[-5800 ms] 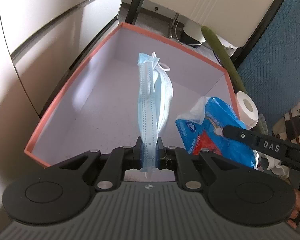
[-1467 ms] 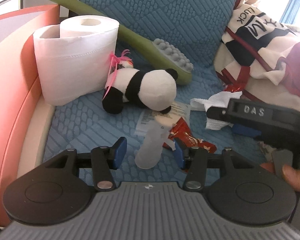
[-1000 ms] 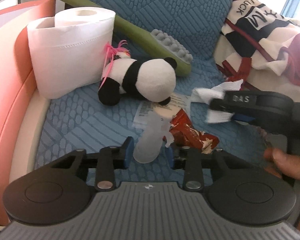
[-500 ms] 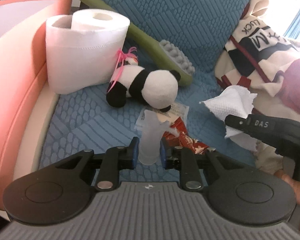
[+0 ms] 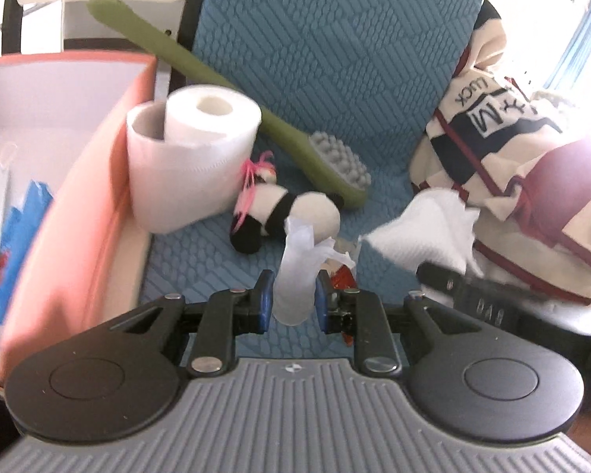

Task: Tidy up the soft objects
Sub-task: 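Grasp the clear plastic piece with the left gripper while the right gripper grasps the white tissue, then carry the plastic piece in the left gripper and the tissue in the right gripper over the box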

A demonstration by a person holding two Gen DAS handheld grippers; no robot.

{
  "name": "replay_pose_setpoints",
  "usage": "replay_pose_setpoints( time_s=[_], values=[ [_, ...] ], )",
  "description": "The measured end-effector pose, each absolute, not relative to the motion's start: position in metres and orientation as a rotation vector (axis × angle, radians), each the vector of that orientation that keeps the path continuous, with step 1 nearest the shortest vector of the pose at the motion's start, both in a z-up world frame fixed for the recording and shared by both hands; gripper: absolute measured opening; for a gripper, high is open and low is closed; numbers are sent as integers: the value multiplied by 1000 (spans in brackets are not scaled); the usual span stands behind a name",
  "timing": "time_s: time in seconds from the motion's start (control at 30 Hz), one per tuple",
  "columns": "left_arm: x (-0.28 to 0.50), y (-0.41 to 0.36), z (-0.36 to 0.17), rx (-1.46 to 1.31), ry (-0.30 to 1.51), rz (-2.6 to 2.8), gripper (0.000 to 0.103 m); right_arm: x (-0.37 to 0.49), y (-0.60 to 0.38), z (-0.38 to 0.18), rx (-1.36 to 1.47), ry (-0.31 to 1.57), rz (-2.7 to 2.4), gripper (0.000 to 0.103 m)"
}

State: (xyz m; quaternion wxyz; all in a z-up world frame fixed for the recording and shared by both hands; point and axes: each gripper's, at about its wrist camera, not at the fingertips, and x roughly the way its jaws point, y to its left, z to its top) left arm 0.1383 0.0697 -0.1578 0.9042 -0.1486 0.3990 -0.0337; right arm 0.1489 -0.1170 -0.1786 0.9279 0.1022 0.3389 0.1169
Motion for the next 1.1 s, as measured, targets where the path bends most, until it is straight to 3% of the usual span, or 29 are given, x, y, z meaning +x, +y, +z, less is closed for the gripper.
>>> replay_pose_setpoints(
  time_s=[0.33,0.73,1.1],
  values=[
    [116,91,-132,-401,825,-42,26,126,-105,-163,165,690,302,9],
    [98,82,-107,-232,798,-73,26,97,-106,-132,210,675,333,9],
    [81,110,-80,-323,784,-106,26,75,-86,-98,194,657,386,9]
  ],
)
